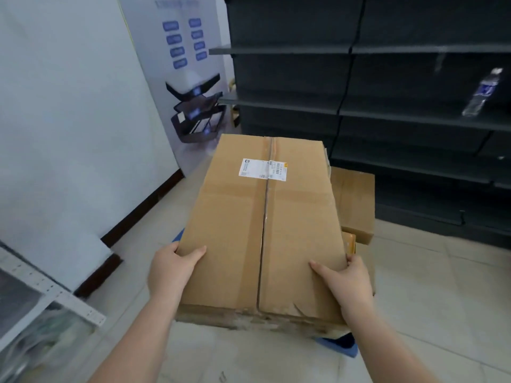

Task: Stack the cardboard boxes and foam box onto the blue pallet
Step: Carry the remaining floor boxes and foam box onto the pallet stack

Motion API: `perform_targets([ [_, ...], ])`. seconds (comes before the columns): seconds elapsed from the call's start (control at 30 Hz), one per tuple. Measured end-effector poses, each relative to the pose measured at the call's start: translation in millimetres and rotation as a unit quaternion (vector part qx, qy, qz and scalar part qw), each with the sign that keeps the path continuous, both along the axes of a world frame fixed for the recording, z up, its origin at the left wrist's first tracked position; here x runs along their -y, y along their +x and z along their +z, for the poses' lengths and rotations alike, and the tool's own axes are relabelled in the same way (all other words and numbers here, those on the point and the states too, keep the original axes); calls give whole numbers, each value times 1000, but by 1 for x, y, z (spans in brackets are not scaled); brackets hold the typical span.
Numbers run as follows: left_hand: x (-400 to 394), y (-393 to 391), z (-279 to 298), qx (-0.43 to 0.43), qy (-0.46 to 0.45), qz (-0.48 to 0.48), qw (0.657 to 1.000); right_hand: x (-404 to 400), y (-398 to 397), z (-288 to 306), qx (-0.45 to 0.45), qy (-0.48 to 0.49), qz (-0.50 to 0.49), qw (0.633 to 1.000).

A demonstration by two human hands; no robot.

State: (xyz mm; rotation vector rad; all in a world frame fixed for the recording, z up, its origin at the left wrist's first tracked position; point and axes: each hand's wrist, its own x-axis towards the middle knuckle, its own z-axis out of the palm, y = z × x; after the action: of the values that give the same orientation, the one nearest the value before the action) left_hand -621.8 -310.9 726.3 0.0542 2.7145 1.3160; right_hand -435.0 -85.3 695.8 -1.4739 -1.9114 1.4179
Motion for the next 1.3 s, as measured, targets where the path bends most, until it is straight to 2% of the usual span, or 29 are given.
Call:
perform_targets([
  [0.27, -41, -129, -22, 1, -16, 15, 1000, -47, -133, -22, 22, -13, 12, 1000],
  [0.47, -96, -231, -39, 25, -49, 28, 998, -106, -233, -41, 45, -35, 17, 998],
  [0.6, -134, -288, -43, 55, -41, 30, 997, -141, -286, -50, 51, -63, 16, 997],
  [0.93, -260, -413, -82, 121, -29, -51, 991, -242, -382, -86, 93, -80, -57, 991],
  [1.1, -349, -491, -124, 141, -9, -113, 984, -302, -441, -128, 99, -82, -119, 985],
  [1.3, -449, -573, -225, 139, 17, -167, 976, -375, -504, -226, 81, -49, -196, 976],
])
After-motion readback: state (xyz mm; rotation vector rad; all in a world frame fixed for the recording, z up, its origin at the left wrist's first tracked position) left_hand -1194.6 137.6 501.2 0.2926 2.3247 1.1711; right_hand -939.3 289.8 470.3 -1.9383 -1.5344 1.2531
